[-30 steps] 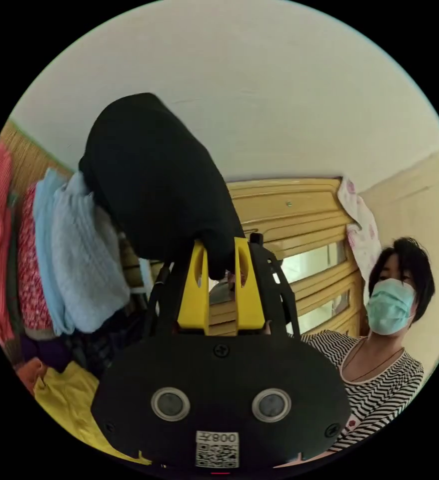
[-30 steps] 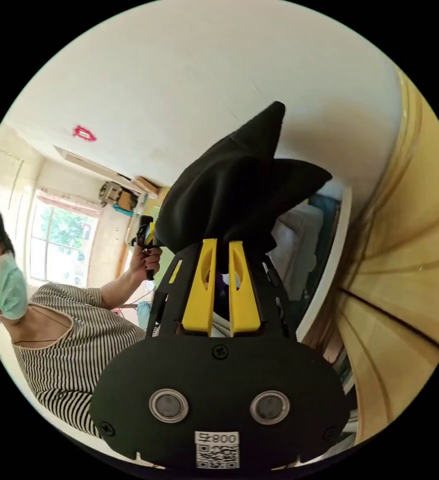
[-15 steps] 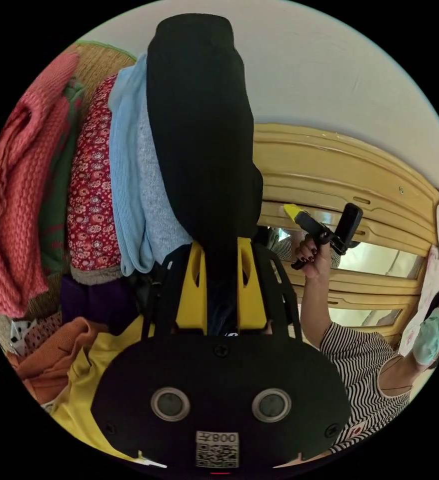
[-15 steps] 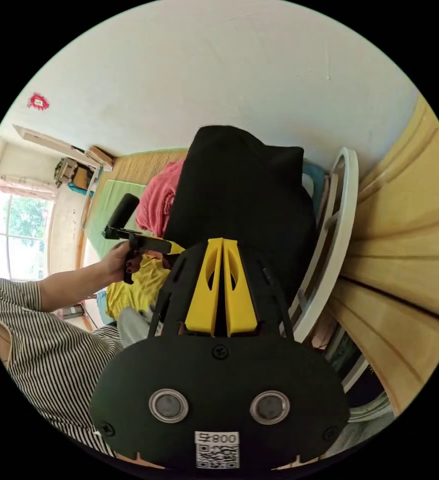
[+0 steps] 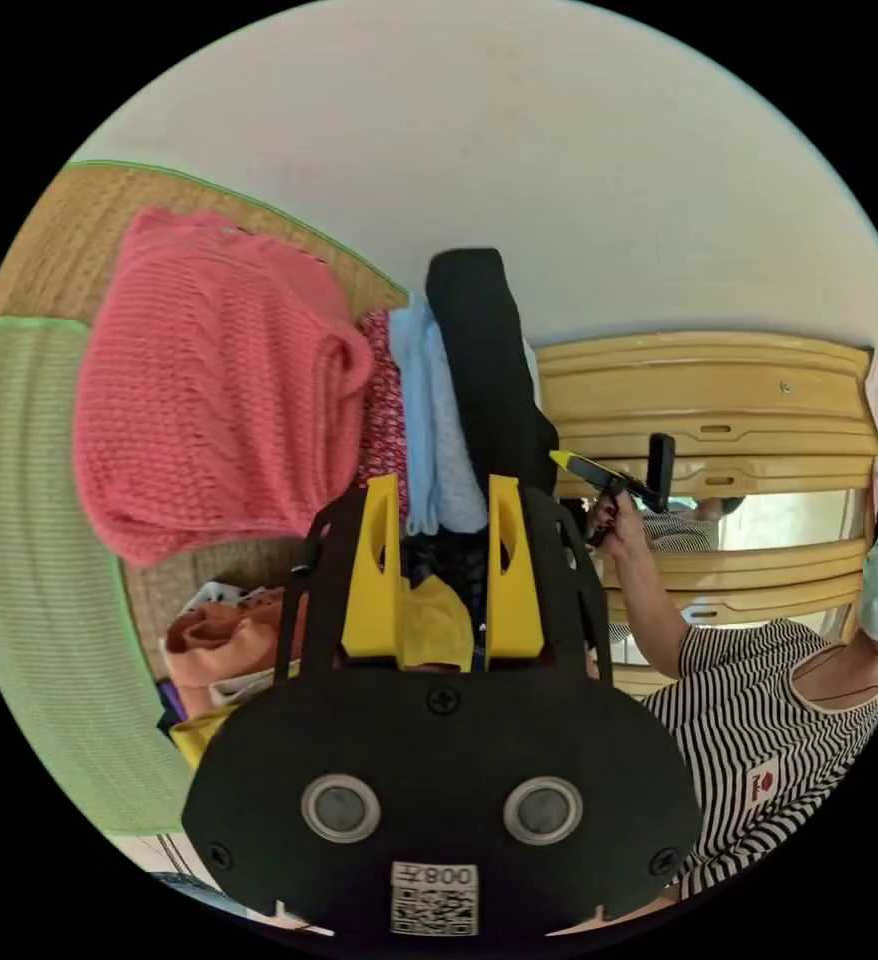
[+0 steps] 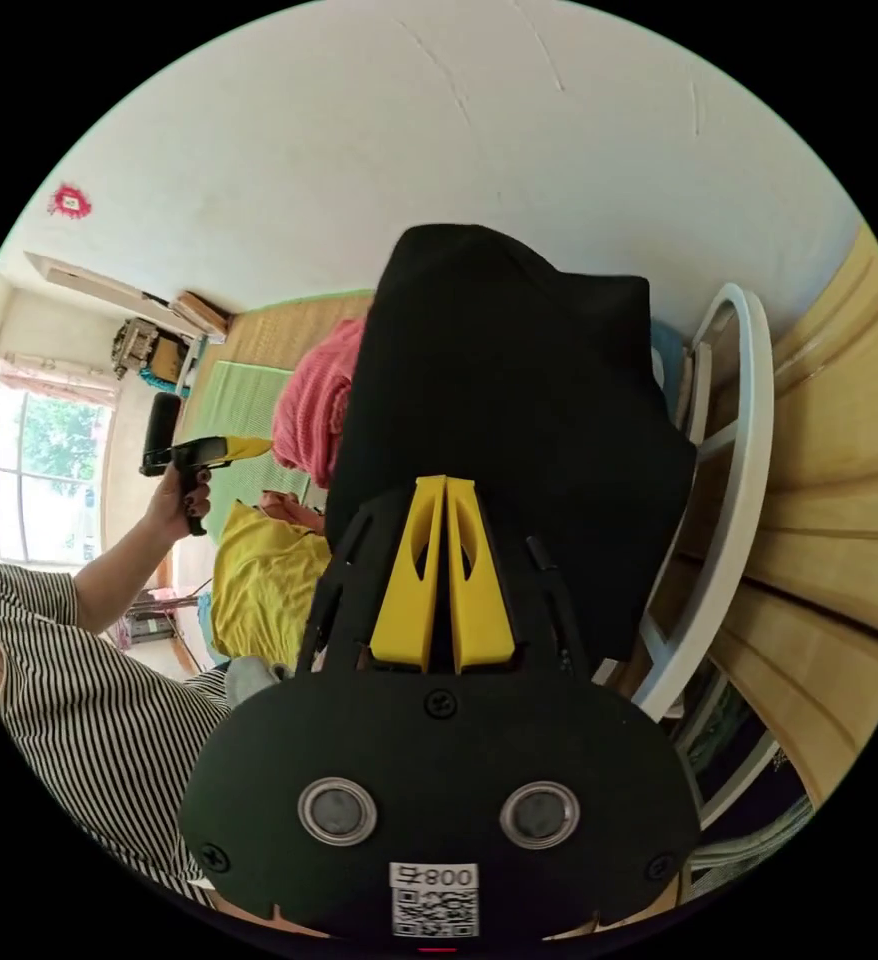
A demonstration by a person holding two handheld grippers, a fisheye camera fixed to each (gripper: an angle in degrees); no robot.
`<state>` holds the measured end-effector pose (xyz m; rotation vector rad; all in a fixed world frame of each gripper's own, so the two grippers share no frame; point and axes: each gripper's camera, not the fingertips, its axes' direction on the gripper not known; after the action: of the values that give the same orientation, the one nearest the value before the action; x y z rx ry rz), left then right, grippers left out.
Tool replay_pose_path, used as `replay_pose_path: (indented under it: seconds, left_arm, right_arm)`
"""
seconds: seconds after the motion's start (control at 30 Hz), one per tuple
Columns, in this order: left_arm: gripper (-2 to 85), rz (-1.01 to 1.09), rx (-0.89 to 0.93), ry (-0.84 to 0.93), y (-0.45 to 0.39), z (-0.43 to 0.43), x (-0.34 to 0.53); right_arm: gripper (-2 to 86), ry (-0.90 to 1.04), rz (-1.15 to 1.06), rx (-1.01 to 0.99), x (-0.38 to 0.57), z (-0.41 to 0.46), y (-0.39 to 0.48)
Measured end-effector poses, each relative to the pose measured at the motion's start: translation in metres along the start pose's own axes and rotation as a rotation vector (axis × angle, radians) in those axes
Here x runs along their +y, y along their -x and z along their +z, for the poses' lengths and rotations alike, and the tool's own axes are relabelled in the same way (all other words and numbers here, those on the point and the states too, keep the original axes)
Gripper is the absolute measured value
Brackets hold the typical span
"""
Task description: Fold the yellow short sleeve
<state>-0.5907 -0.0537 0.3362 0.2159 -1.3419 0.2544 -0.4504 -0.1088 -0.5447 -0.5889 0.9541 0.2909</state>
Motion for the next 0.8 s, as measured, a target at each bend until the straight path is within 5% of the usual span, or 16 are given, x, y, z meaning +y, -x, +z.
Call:
replay_pose_path:
  seconds: [0.1,0.23,0.47,0.8]
  left_arm:
    - [16.8,-0.129,-0.012,-0.072,0.045,-0.029,0.001]
    - [18.5,-0.231,0.023,-0.08,0.086,-0.037,0.001]
    - [18.3,-0.243,0.169,-0.083,0.129,-0.038,-0.004]
    - [21.6,-0.245,0.195,-0.199,0.156,-0.065,0.02]
  right_arm:
    - [3.7,-0.041,-0.114,-0.161,-0.021,0.015,0.042]
    - [9.5,0.159,-0.168,-0.206,-0.055,0.097,0.096]
    - [12.9,0.343,0.059,-0.092,-0.084,0.199,0.092]
    - [12.7,0.312,0.122,-0.09,-0.098,0.225,0.078]
